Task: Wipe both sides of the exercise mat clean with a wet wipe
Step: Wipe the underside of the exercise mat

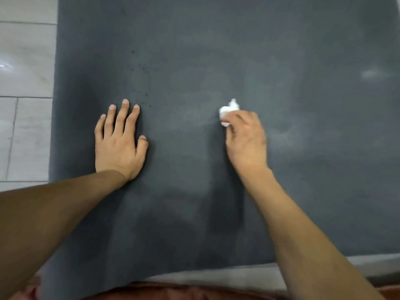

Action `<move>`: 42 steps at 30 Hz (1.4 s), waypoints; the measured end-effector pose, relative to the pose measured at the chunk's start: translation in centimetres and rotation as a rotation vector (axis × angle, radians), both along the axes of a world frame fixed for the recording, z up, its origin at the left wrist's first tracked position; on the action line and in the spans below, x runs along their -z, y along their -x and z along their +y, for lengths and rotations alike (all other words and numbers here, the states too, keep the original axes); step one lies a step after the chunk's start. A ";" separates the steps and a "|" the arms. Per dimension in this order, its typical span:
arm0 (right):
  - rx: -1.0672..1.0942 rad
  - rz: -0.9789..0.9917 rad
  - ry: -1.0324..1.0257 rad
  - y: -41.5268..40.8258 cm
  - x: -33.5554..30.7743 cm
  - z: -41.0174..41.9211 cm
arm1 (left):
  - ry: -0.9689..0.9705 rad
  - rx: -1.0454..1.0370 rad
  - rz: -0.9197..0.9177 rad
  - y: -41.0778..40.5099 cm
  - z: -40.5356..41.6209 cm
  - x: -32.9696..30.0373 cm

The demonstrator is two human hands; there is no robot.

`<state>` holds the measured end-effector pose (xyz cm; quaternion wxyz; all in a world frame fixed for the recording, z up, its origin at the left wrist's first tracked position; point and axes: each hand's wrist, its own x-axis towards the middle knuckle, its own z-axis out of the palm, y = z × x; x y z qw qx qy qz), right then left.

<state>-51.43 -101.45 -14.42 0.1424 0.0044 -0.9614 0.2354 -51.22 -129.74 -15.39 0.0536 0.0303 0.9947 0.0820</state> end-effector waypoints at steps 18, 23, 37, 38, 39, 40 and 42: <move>0.390 -0.194 0.051 0.3 -2.1 8.3 | 0.383 0.194 -0.706 -2.1 0.4 -7.8; 0.353 -0.199 0.022 -1.8 -1.3 1.4 | 0.405 0.180 -0.701 -2.2 0.8 -7.7; 0.199 -0.197 -0.109 -4.0 -2.3 6.5 | 0.523 0.200 -0.790 -1.6 1.7 -8.5; 0.304 -0.222 -0.062 -3.8 -2.6 7.6 | 0.547 0.203 -0.807 -1.5 1.9 -8.7; 0.391 -0.222 -0.030 -3.5 -2.6 7.5 | 0.564 0.212 -0.829 -1.1 2.0 -8.9; 0.440 -0.229 -0.010 -3.1 -2.6 6.4 | 0.571 0.232 -0.863 -0.5 2.1 -9.3; 0.416 -0.238 0.045 -2.8 -2.6 2.0 | 0.569 0.291 -0.938 0.6 2.0 -10.2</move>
